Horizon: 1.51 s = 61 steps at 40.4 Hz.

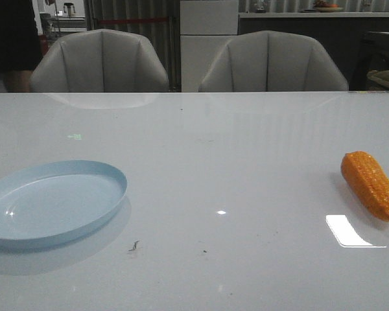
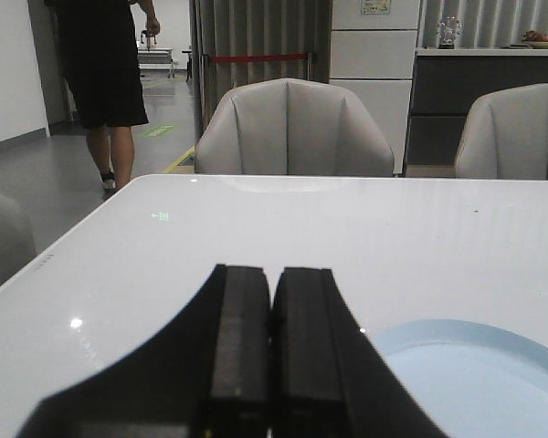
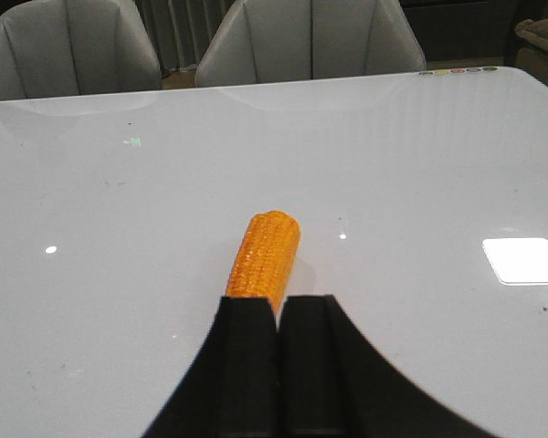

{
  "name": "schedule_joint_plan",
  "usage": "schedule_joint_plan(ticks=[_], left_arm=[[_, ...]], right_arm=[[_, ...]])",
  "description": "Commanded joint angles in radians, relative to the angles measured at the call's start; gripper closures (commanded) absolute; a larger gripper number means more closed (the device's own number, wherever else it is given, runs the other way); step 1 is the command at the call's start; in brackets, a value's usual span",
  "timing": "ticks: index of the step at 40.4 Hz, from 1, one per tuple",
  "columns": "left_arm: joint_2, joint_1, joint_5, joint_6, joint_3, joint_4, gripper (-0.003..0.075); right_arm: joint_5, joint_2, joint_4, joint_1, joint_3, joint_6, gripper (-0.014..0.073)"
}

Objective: Place corn on plate with both arms

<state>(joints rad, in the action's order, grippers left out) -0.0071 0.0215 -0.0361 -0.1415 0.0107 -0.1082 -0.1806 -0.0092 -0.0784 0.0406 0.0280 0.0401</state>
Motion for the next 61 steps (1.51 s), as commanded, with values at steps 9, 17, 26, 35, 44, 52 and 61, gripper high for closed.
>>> schedule_joint_plan(ticks=[9, 17, 26, 35, 44, 52, 61], left_arm=[[-0.020, -0.007, 0.082, 0.012, 0.037, -0.009, 0.0627], [-0.020, -0.007, 0.082, 0.012, 0.037, -0.009, 0.0627], [-0.020, -0.007, 0.148, 0.012, 0.037, -0.009, 0.0627], [-0.020, -0.007, 0.220, 0.012, -0.024, -0.005, 0.0627], [0.010, -0.007, 0.222, 0.012, -0.255, 0.101, 0.0627], [0.171, -0.007, 0.153, 0.012, -0.482, 0.135, 0.0627], [0.460, -0.007, -0.046, 0.012, -0.721, 0.135, 0.0627]], right_arm=[[0.095, -0.025, -0.003, -0.003, -0.021, -0.002, 0.0494], [0.100, -0.025, -0.003, -0.003, -0.021, -0.002, 0.0494], [0.105, -0.025, -0.003, -0.003, -0.021, -0.002, 0.0494], [0.284, -0.025, -0.004, -0.002, -0.048, -0.002, 0.0515], [0.274, 0.008, -0.004, -0.002, -0.319, -0.002, 0.0543], [0.136, 0.173, -0.004, -0.002, -0.552, -0.002, 0.0543], [0.005, 0.445, -0.004, -0.002, -0.744, -0.002, 0.0543]])
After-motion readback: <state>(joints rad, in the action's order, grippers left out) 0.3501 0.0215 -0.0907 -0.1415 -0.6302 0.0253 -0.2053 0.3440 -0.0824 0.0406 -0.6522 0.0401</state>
